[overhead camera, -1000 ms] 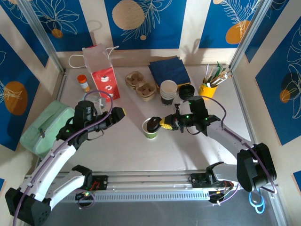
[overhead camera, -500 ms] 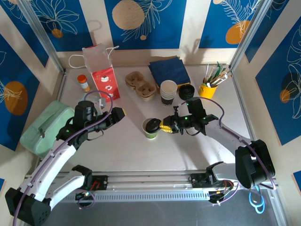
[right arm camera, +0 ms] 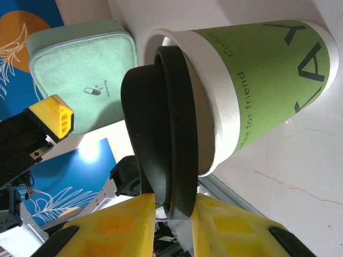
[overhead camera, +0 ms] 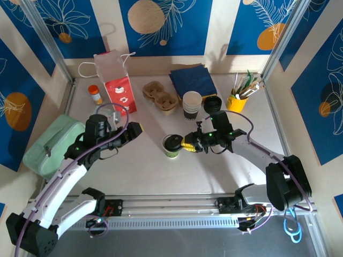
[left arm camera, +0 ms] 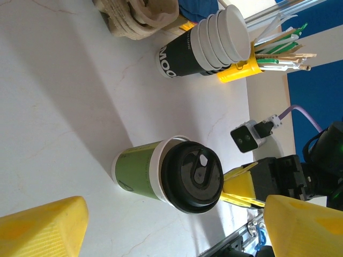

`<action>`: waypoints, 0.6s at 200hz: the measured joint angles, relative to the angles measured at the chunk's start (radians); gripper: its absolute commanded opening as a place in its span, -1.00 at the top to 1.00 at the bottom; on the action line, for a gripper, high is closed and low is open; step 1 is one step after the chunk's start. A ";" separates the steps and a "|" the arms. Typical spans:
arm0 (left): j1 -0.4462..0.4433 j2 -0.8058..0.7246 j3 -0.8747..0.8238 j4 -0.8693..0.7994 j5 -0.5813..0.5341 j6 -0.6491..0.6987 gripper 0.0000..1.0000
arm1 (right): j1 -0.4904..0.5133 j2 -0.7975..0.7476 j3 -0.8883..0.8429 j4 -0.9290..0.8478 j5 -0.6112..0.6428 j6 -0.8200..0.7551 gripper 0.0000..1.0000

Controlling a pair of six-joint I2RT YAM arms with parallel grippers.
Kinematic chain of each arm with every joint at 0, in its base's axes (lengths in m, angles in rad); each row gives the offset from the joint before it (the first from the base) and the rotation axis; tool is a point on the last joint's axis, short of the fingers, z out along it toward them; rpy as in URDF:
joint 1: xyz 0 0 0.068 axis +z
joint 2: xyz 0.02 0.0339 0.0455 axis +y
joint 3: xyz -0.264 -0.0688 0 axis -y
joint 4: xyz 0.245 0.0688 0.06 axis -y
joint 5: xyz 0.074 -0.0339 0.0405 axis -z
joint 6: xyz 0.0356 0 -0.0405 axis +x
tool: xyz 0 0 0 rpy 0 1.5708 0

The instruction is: Pack the takeout coffee

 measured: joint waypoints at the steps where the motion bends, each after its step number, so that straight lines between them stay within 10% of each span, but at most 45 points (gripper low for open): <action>1: 0.000 0.000 0.000 0.000 0.000 0.000 -0.70 | 0.000 0.001 0.000 0.000 0.000 0.000 0.51; 120: 0.000 0.010 0.000 0.001 -0.019 0.000 -0.69 | -0.004 0.033 0.022 -0.051 0.004 -0.101 0.34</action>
